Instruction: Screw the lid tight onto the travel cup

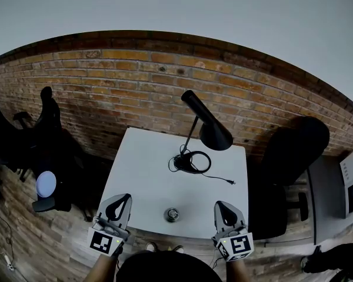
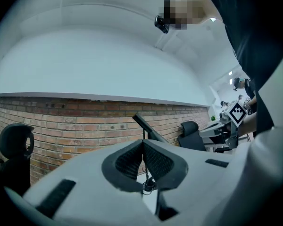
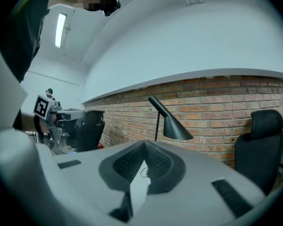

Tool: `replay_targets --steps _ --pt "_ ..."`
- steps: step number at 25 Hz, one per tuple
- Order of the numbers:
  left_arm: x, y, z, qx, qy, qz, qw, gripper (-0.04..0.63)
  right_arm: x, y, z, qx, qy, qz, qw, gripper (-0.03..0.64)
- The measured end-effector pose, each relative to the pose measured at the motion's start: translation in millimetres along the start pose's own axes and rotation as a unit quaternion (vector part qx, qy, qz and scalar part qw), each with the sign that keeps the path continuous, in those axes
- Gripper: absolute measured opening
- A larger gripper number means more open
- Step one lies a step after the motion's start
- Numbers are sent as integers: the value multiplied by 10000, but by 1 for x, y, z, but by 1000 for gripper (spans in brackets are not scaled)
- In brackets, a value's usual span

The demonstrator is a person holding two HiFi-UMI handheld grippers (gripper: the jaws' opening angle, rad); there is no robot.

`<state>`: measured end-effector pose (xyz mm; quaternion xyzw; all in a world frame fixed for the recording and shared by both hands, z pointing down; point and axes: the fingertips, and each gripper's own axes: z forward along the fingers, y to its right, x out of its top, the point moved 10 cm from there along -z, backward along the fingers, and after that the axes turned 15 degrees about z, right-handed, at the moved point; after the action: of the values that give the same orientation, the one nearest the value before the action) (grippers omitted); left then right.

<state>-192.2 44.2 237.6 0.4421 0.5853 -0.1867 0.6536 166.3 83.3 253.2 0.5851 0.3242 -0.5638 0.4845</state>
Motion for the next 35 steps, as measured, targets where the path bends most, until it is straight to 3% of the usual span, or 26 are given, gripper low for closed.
replay_targets --steps 9,13,35 --pt "-3 13 7 -197 98 -204 9995 25 -2 1 -5 -96 -77 92 9999 12" --pt "3 14 8 -292 173 -195 9992 25 2 -4 -5 -94 -80 -151 9998 12" --pt "-3 23 -16 -263 39 -349 9990 25 -3 -23 -16 103 -96 -216 9997 12"
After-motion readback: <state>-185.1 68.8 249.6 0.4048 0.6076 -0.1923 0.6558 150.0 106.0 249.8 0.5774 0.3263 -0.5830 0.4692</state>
